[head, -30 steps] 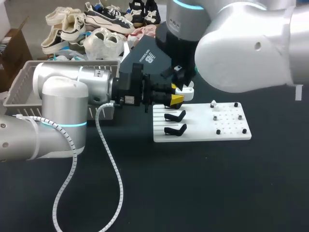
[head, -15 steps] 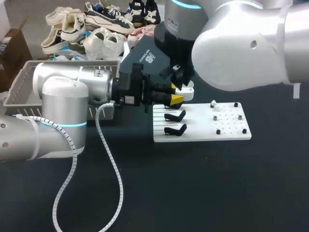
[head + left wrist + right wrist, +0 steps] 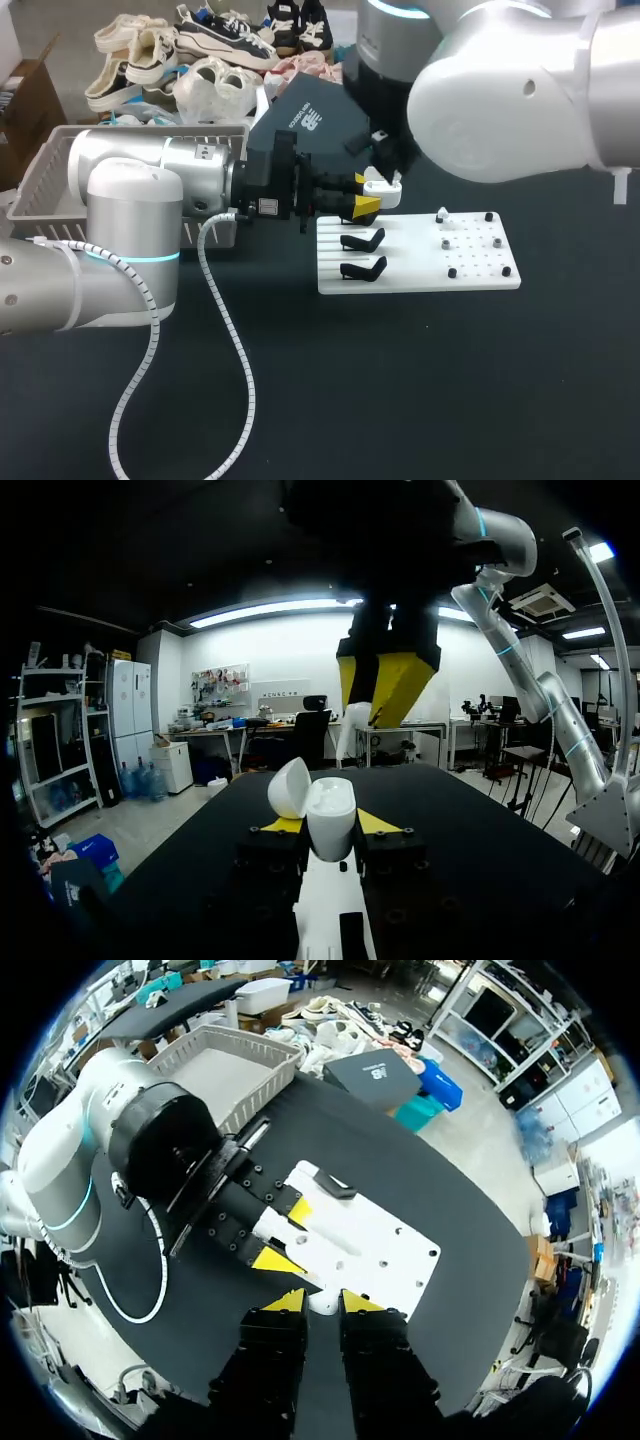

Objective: Pick up each earbud case from the left stands, insert the matching earbuds, close the lid, and place the case in the box.

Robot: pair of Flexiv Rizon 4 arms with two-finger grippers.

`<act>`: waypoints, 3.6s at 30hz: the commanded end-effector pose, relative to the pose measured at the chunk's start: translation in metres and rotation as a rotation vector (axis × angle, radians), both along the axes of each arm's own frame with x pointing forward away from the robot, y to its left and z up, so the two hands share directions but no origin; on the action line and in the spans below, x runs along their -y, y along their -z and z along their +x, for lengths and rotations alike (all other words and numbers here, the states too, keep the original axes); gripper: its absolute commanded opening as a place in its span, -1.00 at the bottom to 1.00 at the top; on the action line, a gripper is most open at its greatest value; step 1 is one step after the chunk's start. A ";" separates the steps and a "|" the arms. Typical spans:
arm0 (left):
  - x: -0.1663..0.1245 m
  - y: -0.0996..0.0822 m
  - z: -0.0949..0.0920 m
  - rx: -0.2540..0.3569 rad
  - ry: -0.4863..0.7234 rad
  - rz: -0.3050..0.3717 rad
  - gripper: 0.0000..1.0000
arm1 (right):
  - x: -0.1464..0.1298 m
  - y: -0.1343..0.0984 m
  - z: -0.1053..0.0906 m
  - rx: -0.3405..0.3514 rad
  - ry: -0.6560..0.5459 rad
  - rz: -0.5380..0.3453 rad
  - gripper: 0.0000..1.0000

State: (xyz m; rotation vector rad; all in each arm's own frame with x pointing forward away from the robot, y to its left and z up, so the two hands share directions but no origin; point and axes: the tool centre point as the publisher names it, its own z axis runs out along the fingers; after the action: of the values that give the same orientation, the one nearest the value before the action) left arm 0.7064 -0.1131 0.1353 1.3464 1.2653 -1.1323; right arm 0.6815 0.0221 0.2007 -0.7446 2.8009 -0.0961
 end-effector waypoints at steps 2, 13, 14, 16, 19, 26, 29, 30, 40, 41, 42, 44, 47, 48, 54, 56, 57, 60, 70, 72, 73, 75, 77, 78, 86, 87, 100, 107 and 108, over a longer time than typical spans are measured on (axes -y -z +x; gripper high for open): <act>0.000 0.000 -0.001 0.002 -0.003 -0.002 -1.00 | 0.023 -0.011 0.000 -0.033 0.328 0.034 -1.00; 0.000 0.000 -0.001 0.002 -0.003 -0.002 -1.00 | 0.028 -0.026 -0.033 -0.098 0.454 0.027 -1.00; 0.000 0.000 -0.001 0.002 -0.003 -0.002 -1.00 | 0.029 -0.025 -0.035 -0.096 0.449 0.020 -1.00; 0.000 0.000 -0.001 0.002 -0.003 -0.002 -1.00 | 0.031 -0.022 -0.039 -0.098 0.436 0.013 -1.00; 0.000 0.000 -0.001 0.002 -0.003 -0.002 -1.00 | 0.031 -0.022 -0.039 -0.098 0.436 0.013 -1.00; 0.000 0.000 -0.001 0.002 -0.003 -0.002 -1.00 | 0.031 -0.022 -0.039 -0.098 0.436 0.013 -1.00; 0.000 0.000 -0.001 0.002 -0.003 -0.002 -1.00 | 0.031 -0.022 -0.039 -0.098 0.436 0.013 -1.00; 0.000 0.000 -0.001 0.002 -0.003 -0.002 -1.00 | 0.031 -0.022 -0.039 -0.098 0.436 0.013 -1.00; 0.000 0.000 -0.001 0.002 -0.003 -0.002 -1.00 | 0.018 -0.020 -0.030 -0.154 0.565 0.014 -1.00; 0.000 0.000 -0.001 0.002 -0.003 -0.002 -1.00 | 0.019 -0.020 -0.029 -0.174 0.588 0.008 -1.00; 0.000 0.000 -0.001 0.002 -0.003 -0.002 -1.00 | 0.020 -0.021 -0.029 -0.190 0.609 -0.003 -1.00; 0.000 0.000 -0.001 0.002 -0.003 -0.002 -1.00 | 0.021 -0.025 -0.027 -0.228 0.666 0.009 -1.00; 0.000 0.000 -0.001 0.002 -0.003 -0.002 -1.00 | 0.020 -0.029 -0.025 -0.264 0.712 0.012 -1.00; 0.000 0.000 -0.001 0.002 -0.003 -0.002 -1.00 | 0.020 -0.029 -0.025 -0.268 0.715 0.010 -1.00; 0.000 0.000 -0.001 0.002 -0.003 -0.002 -1.00 | 0.018 -0.025 -0.021 -0.305 0.772 0.049 -1.00; 0.000 0.000 -0.001 0.002 -0.003 -0.002 -1.00 | 0.017 -0.024 -0.021 -0.303 0.775 0.063 -1.00; 0.000 0.000 -0.001 0.002 -0.003 -0.002 -1.00 | 0.017 -0.024 -0.021 -0.303 0.775 0.063 -1.00; 0.000 0.000 -0.001 0.002 -0.003 -0.002 -1.00 | 0.017 -0.024 -0.021 -0.303 0.775 0.063 -1.00; 0.000 0.000 -0.001 0.002 -0.003 -0.002 -1.00 | 0.014 -0.024 -0.021 -0.303 0.776 0.066 -1.00; 0.000 0.000 -0.001 0.002 -0.003 -0.002 -1.00 | 0.010 -0.024 -0.019 -0.297 0.793 0.091 -1.00; 0.000 0.000 -0.001 0.002 -0.003 -0.002 -1.00 | 0.008 -0.025 -0.017 -0.296 0.797 0.099 -1.00; 0.000 0.000 -0.001 0.002 -0.003 -0.002 -1.00 | 0.006 -0.026 -0.015 -0.291 0.807 0.117 -1.00; 0.000 0.000 -0.001 0.002 -0.003 -0.002 -1.00 | 0.004 -0.026 -0.013 -0.284 0.812 0.124 -1.00; 0.000 0.000 -0.001 0.002 -0.003 -0.002 -1.00 | 0.003 -0.025 -0.013 -0.281 0.814 0.126 -1.00; 0.000 0.000 -0.001 0.002 -0.003 -0.002 -1.00 | -0.006 -0.023 -0.009 -0.276 0.813 0.134 -1.00; 0.000 0.000 -0.001 0.002 -0.003 -0.002 -1.00 | -0.007 -0.023 -0.008 -0.276 0.812 0.136 -1.00; 0.000 0.000 -0.001 0.002 -0.003 -0.002 -1.00 | -0.012 -0.012 -0.001 -0.258 0.826 0.161 -1.00; 0.000 0.000 -0.001 0.002 -0.003 -0.002 -1.00 | -0.015 -0.006 0.003 -0.230 0.832 0.157 -1.00; 0.000 0.000 -0.001 0.002 -0.003 -0.002 -1.00 | -0.015 -0.005 0.003 -0.227 0.831 0.155 -1.00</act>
State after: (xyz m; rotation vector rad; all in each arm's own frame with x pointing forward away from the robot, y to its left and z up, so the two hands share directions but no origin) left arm 0.7063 -0.1131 0.1353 1.3463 1.2653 -1.1323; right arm 0.6875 0.0347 0.2094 0.4958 3.0947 0.0749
